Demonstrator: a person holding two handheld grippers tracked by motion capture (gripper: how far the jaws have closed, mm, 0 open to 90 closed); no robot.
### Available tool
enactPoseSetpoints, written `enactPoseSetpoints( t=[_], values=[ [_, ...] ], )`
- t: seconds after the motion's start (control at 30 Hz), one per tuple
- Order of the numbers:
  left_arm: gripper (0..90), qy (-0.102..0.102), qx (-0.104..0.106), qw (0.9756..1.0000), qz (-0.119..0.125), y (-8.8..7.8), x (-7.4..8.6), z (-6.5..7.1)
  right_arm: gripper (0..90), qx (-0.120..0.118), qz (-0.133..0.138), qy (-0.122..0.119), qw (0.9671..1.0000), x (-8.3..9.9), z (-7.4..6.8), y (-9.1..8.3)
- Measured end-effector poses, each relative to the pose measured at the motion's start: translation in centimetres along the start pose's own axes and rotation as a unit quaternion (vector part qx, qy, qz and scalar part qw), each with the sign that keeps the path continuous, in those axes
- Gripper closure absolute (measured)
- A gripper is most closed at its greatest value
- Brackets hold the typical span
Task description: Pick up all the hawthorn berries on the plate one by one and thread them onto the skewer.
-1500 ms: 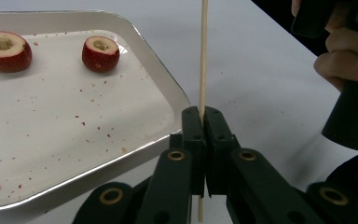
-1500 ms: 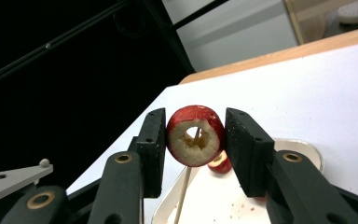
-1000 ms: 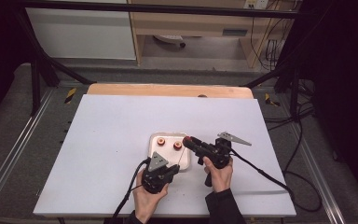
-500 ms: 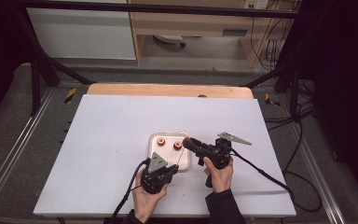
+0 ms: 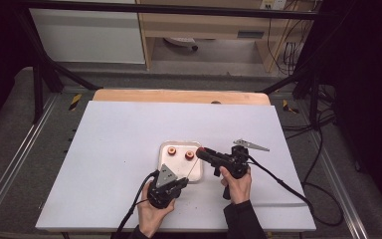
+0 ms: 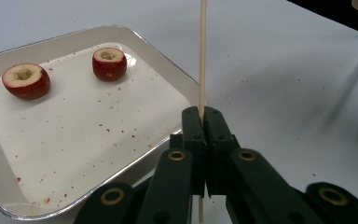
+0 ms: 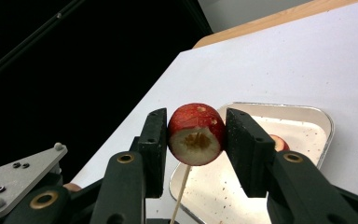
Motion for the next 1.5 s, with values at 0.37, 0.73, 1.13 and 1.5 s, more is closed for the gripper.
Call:
enactPoseSetpoints(
  t=[0.37,0.73,1.13,1.5],
  values=[
    [88.7,-0.031,-0.008,0.9995,0.006,0.3,-0.9,-0.1,60.5,-0.02,-0.041,0.0,0.9989,2.2,0.1,1.4],
    [88.6,-0.034,-0.009,0.9993,0.013,0.7,-1.8,-0.2,60.5,-0.017,-0.066,-0.006,0.9977,3.7,0.1,1.6],
    [88.5,-0.032,-0.025,0.9991,0.009,-0.7,-0.3,-1.5,39.6,0.007,-0.059,-0.048,0.9971,2.9,0.0,1.2],
    [88.5,-0.036,-0.043,0.9984,0.007,-3.1,1.9,-3.3,18.3,0.072,-0.093,-0.107,0.9874,1.2,1.6,1.1]
  ],
)
Point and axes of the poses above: each handheld gripper's, and its own axes: y roughly forward along the jaws, x roughly out of its underside, z roughly to its right, the point moved 3 cm from there along y, roughly forward along the jaws, and after that the axes turned 6 degrees about y, right-handed, at the moved point
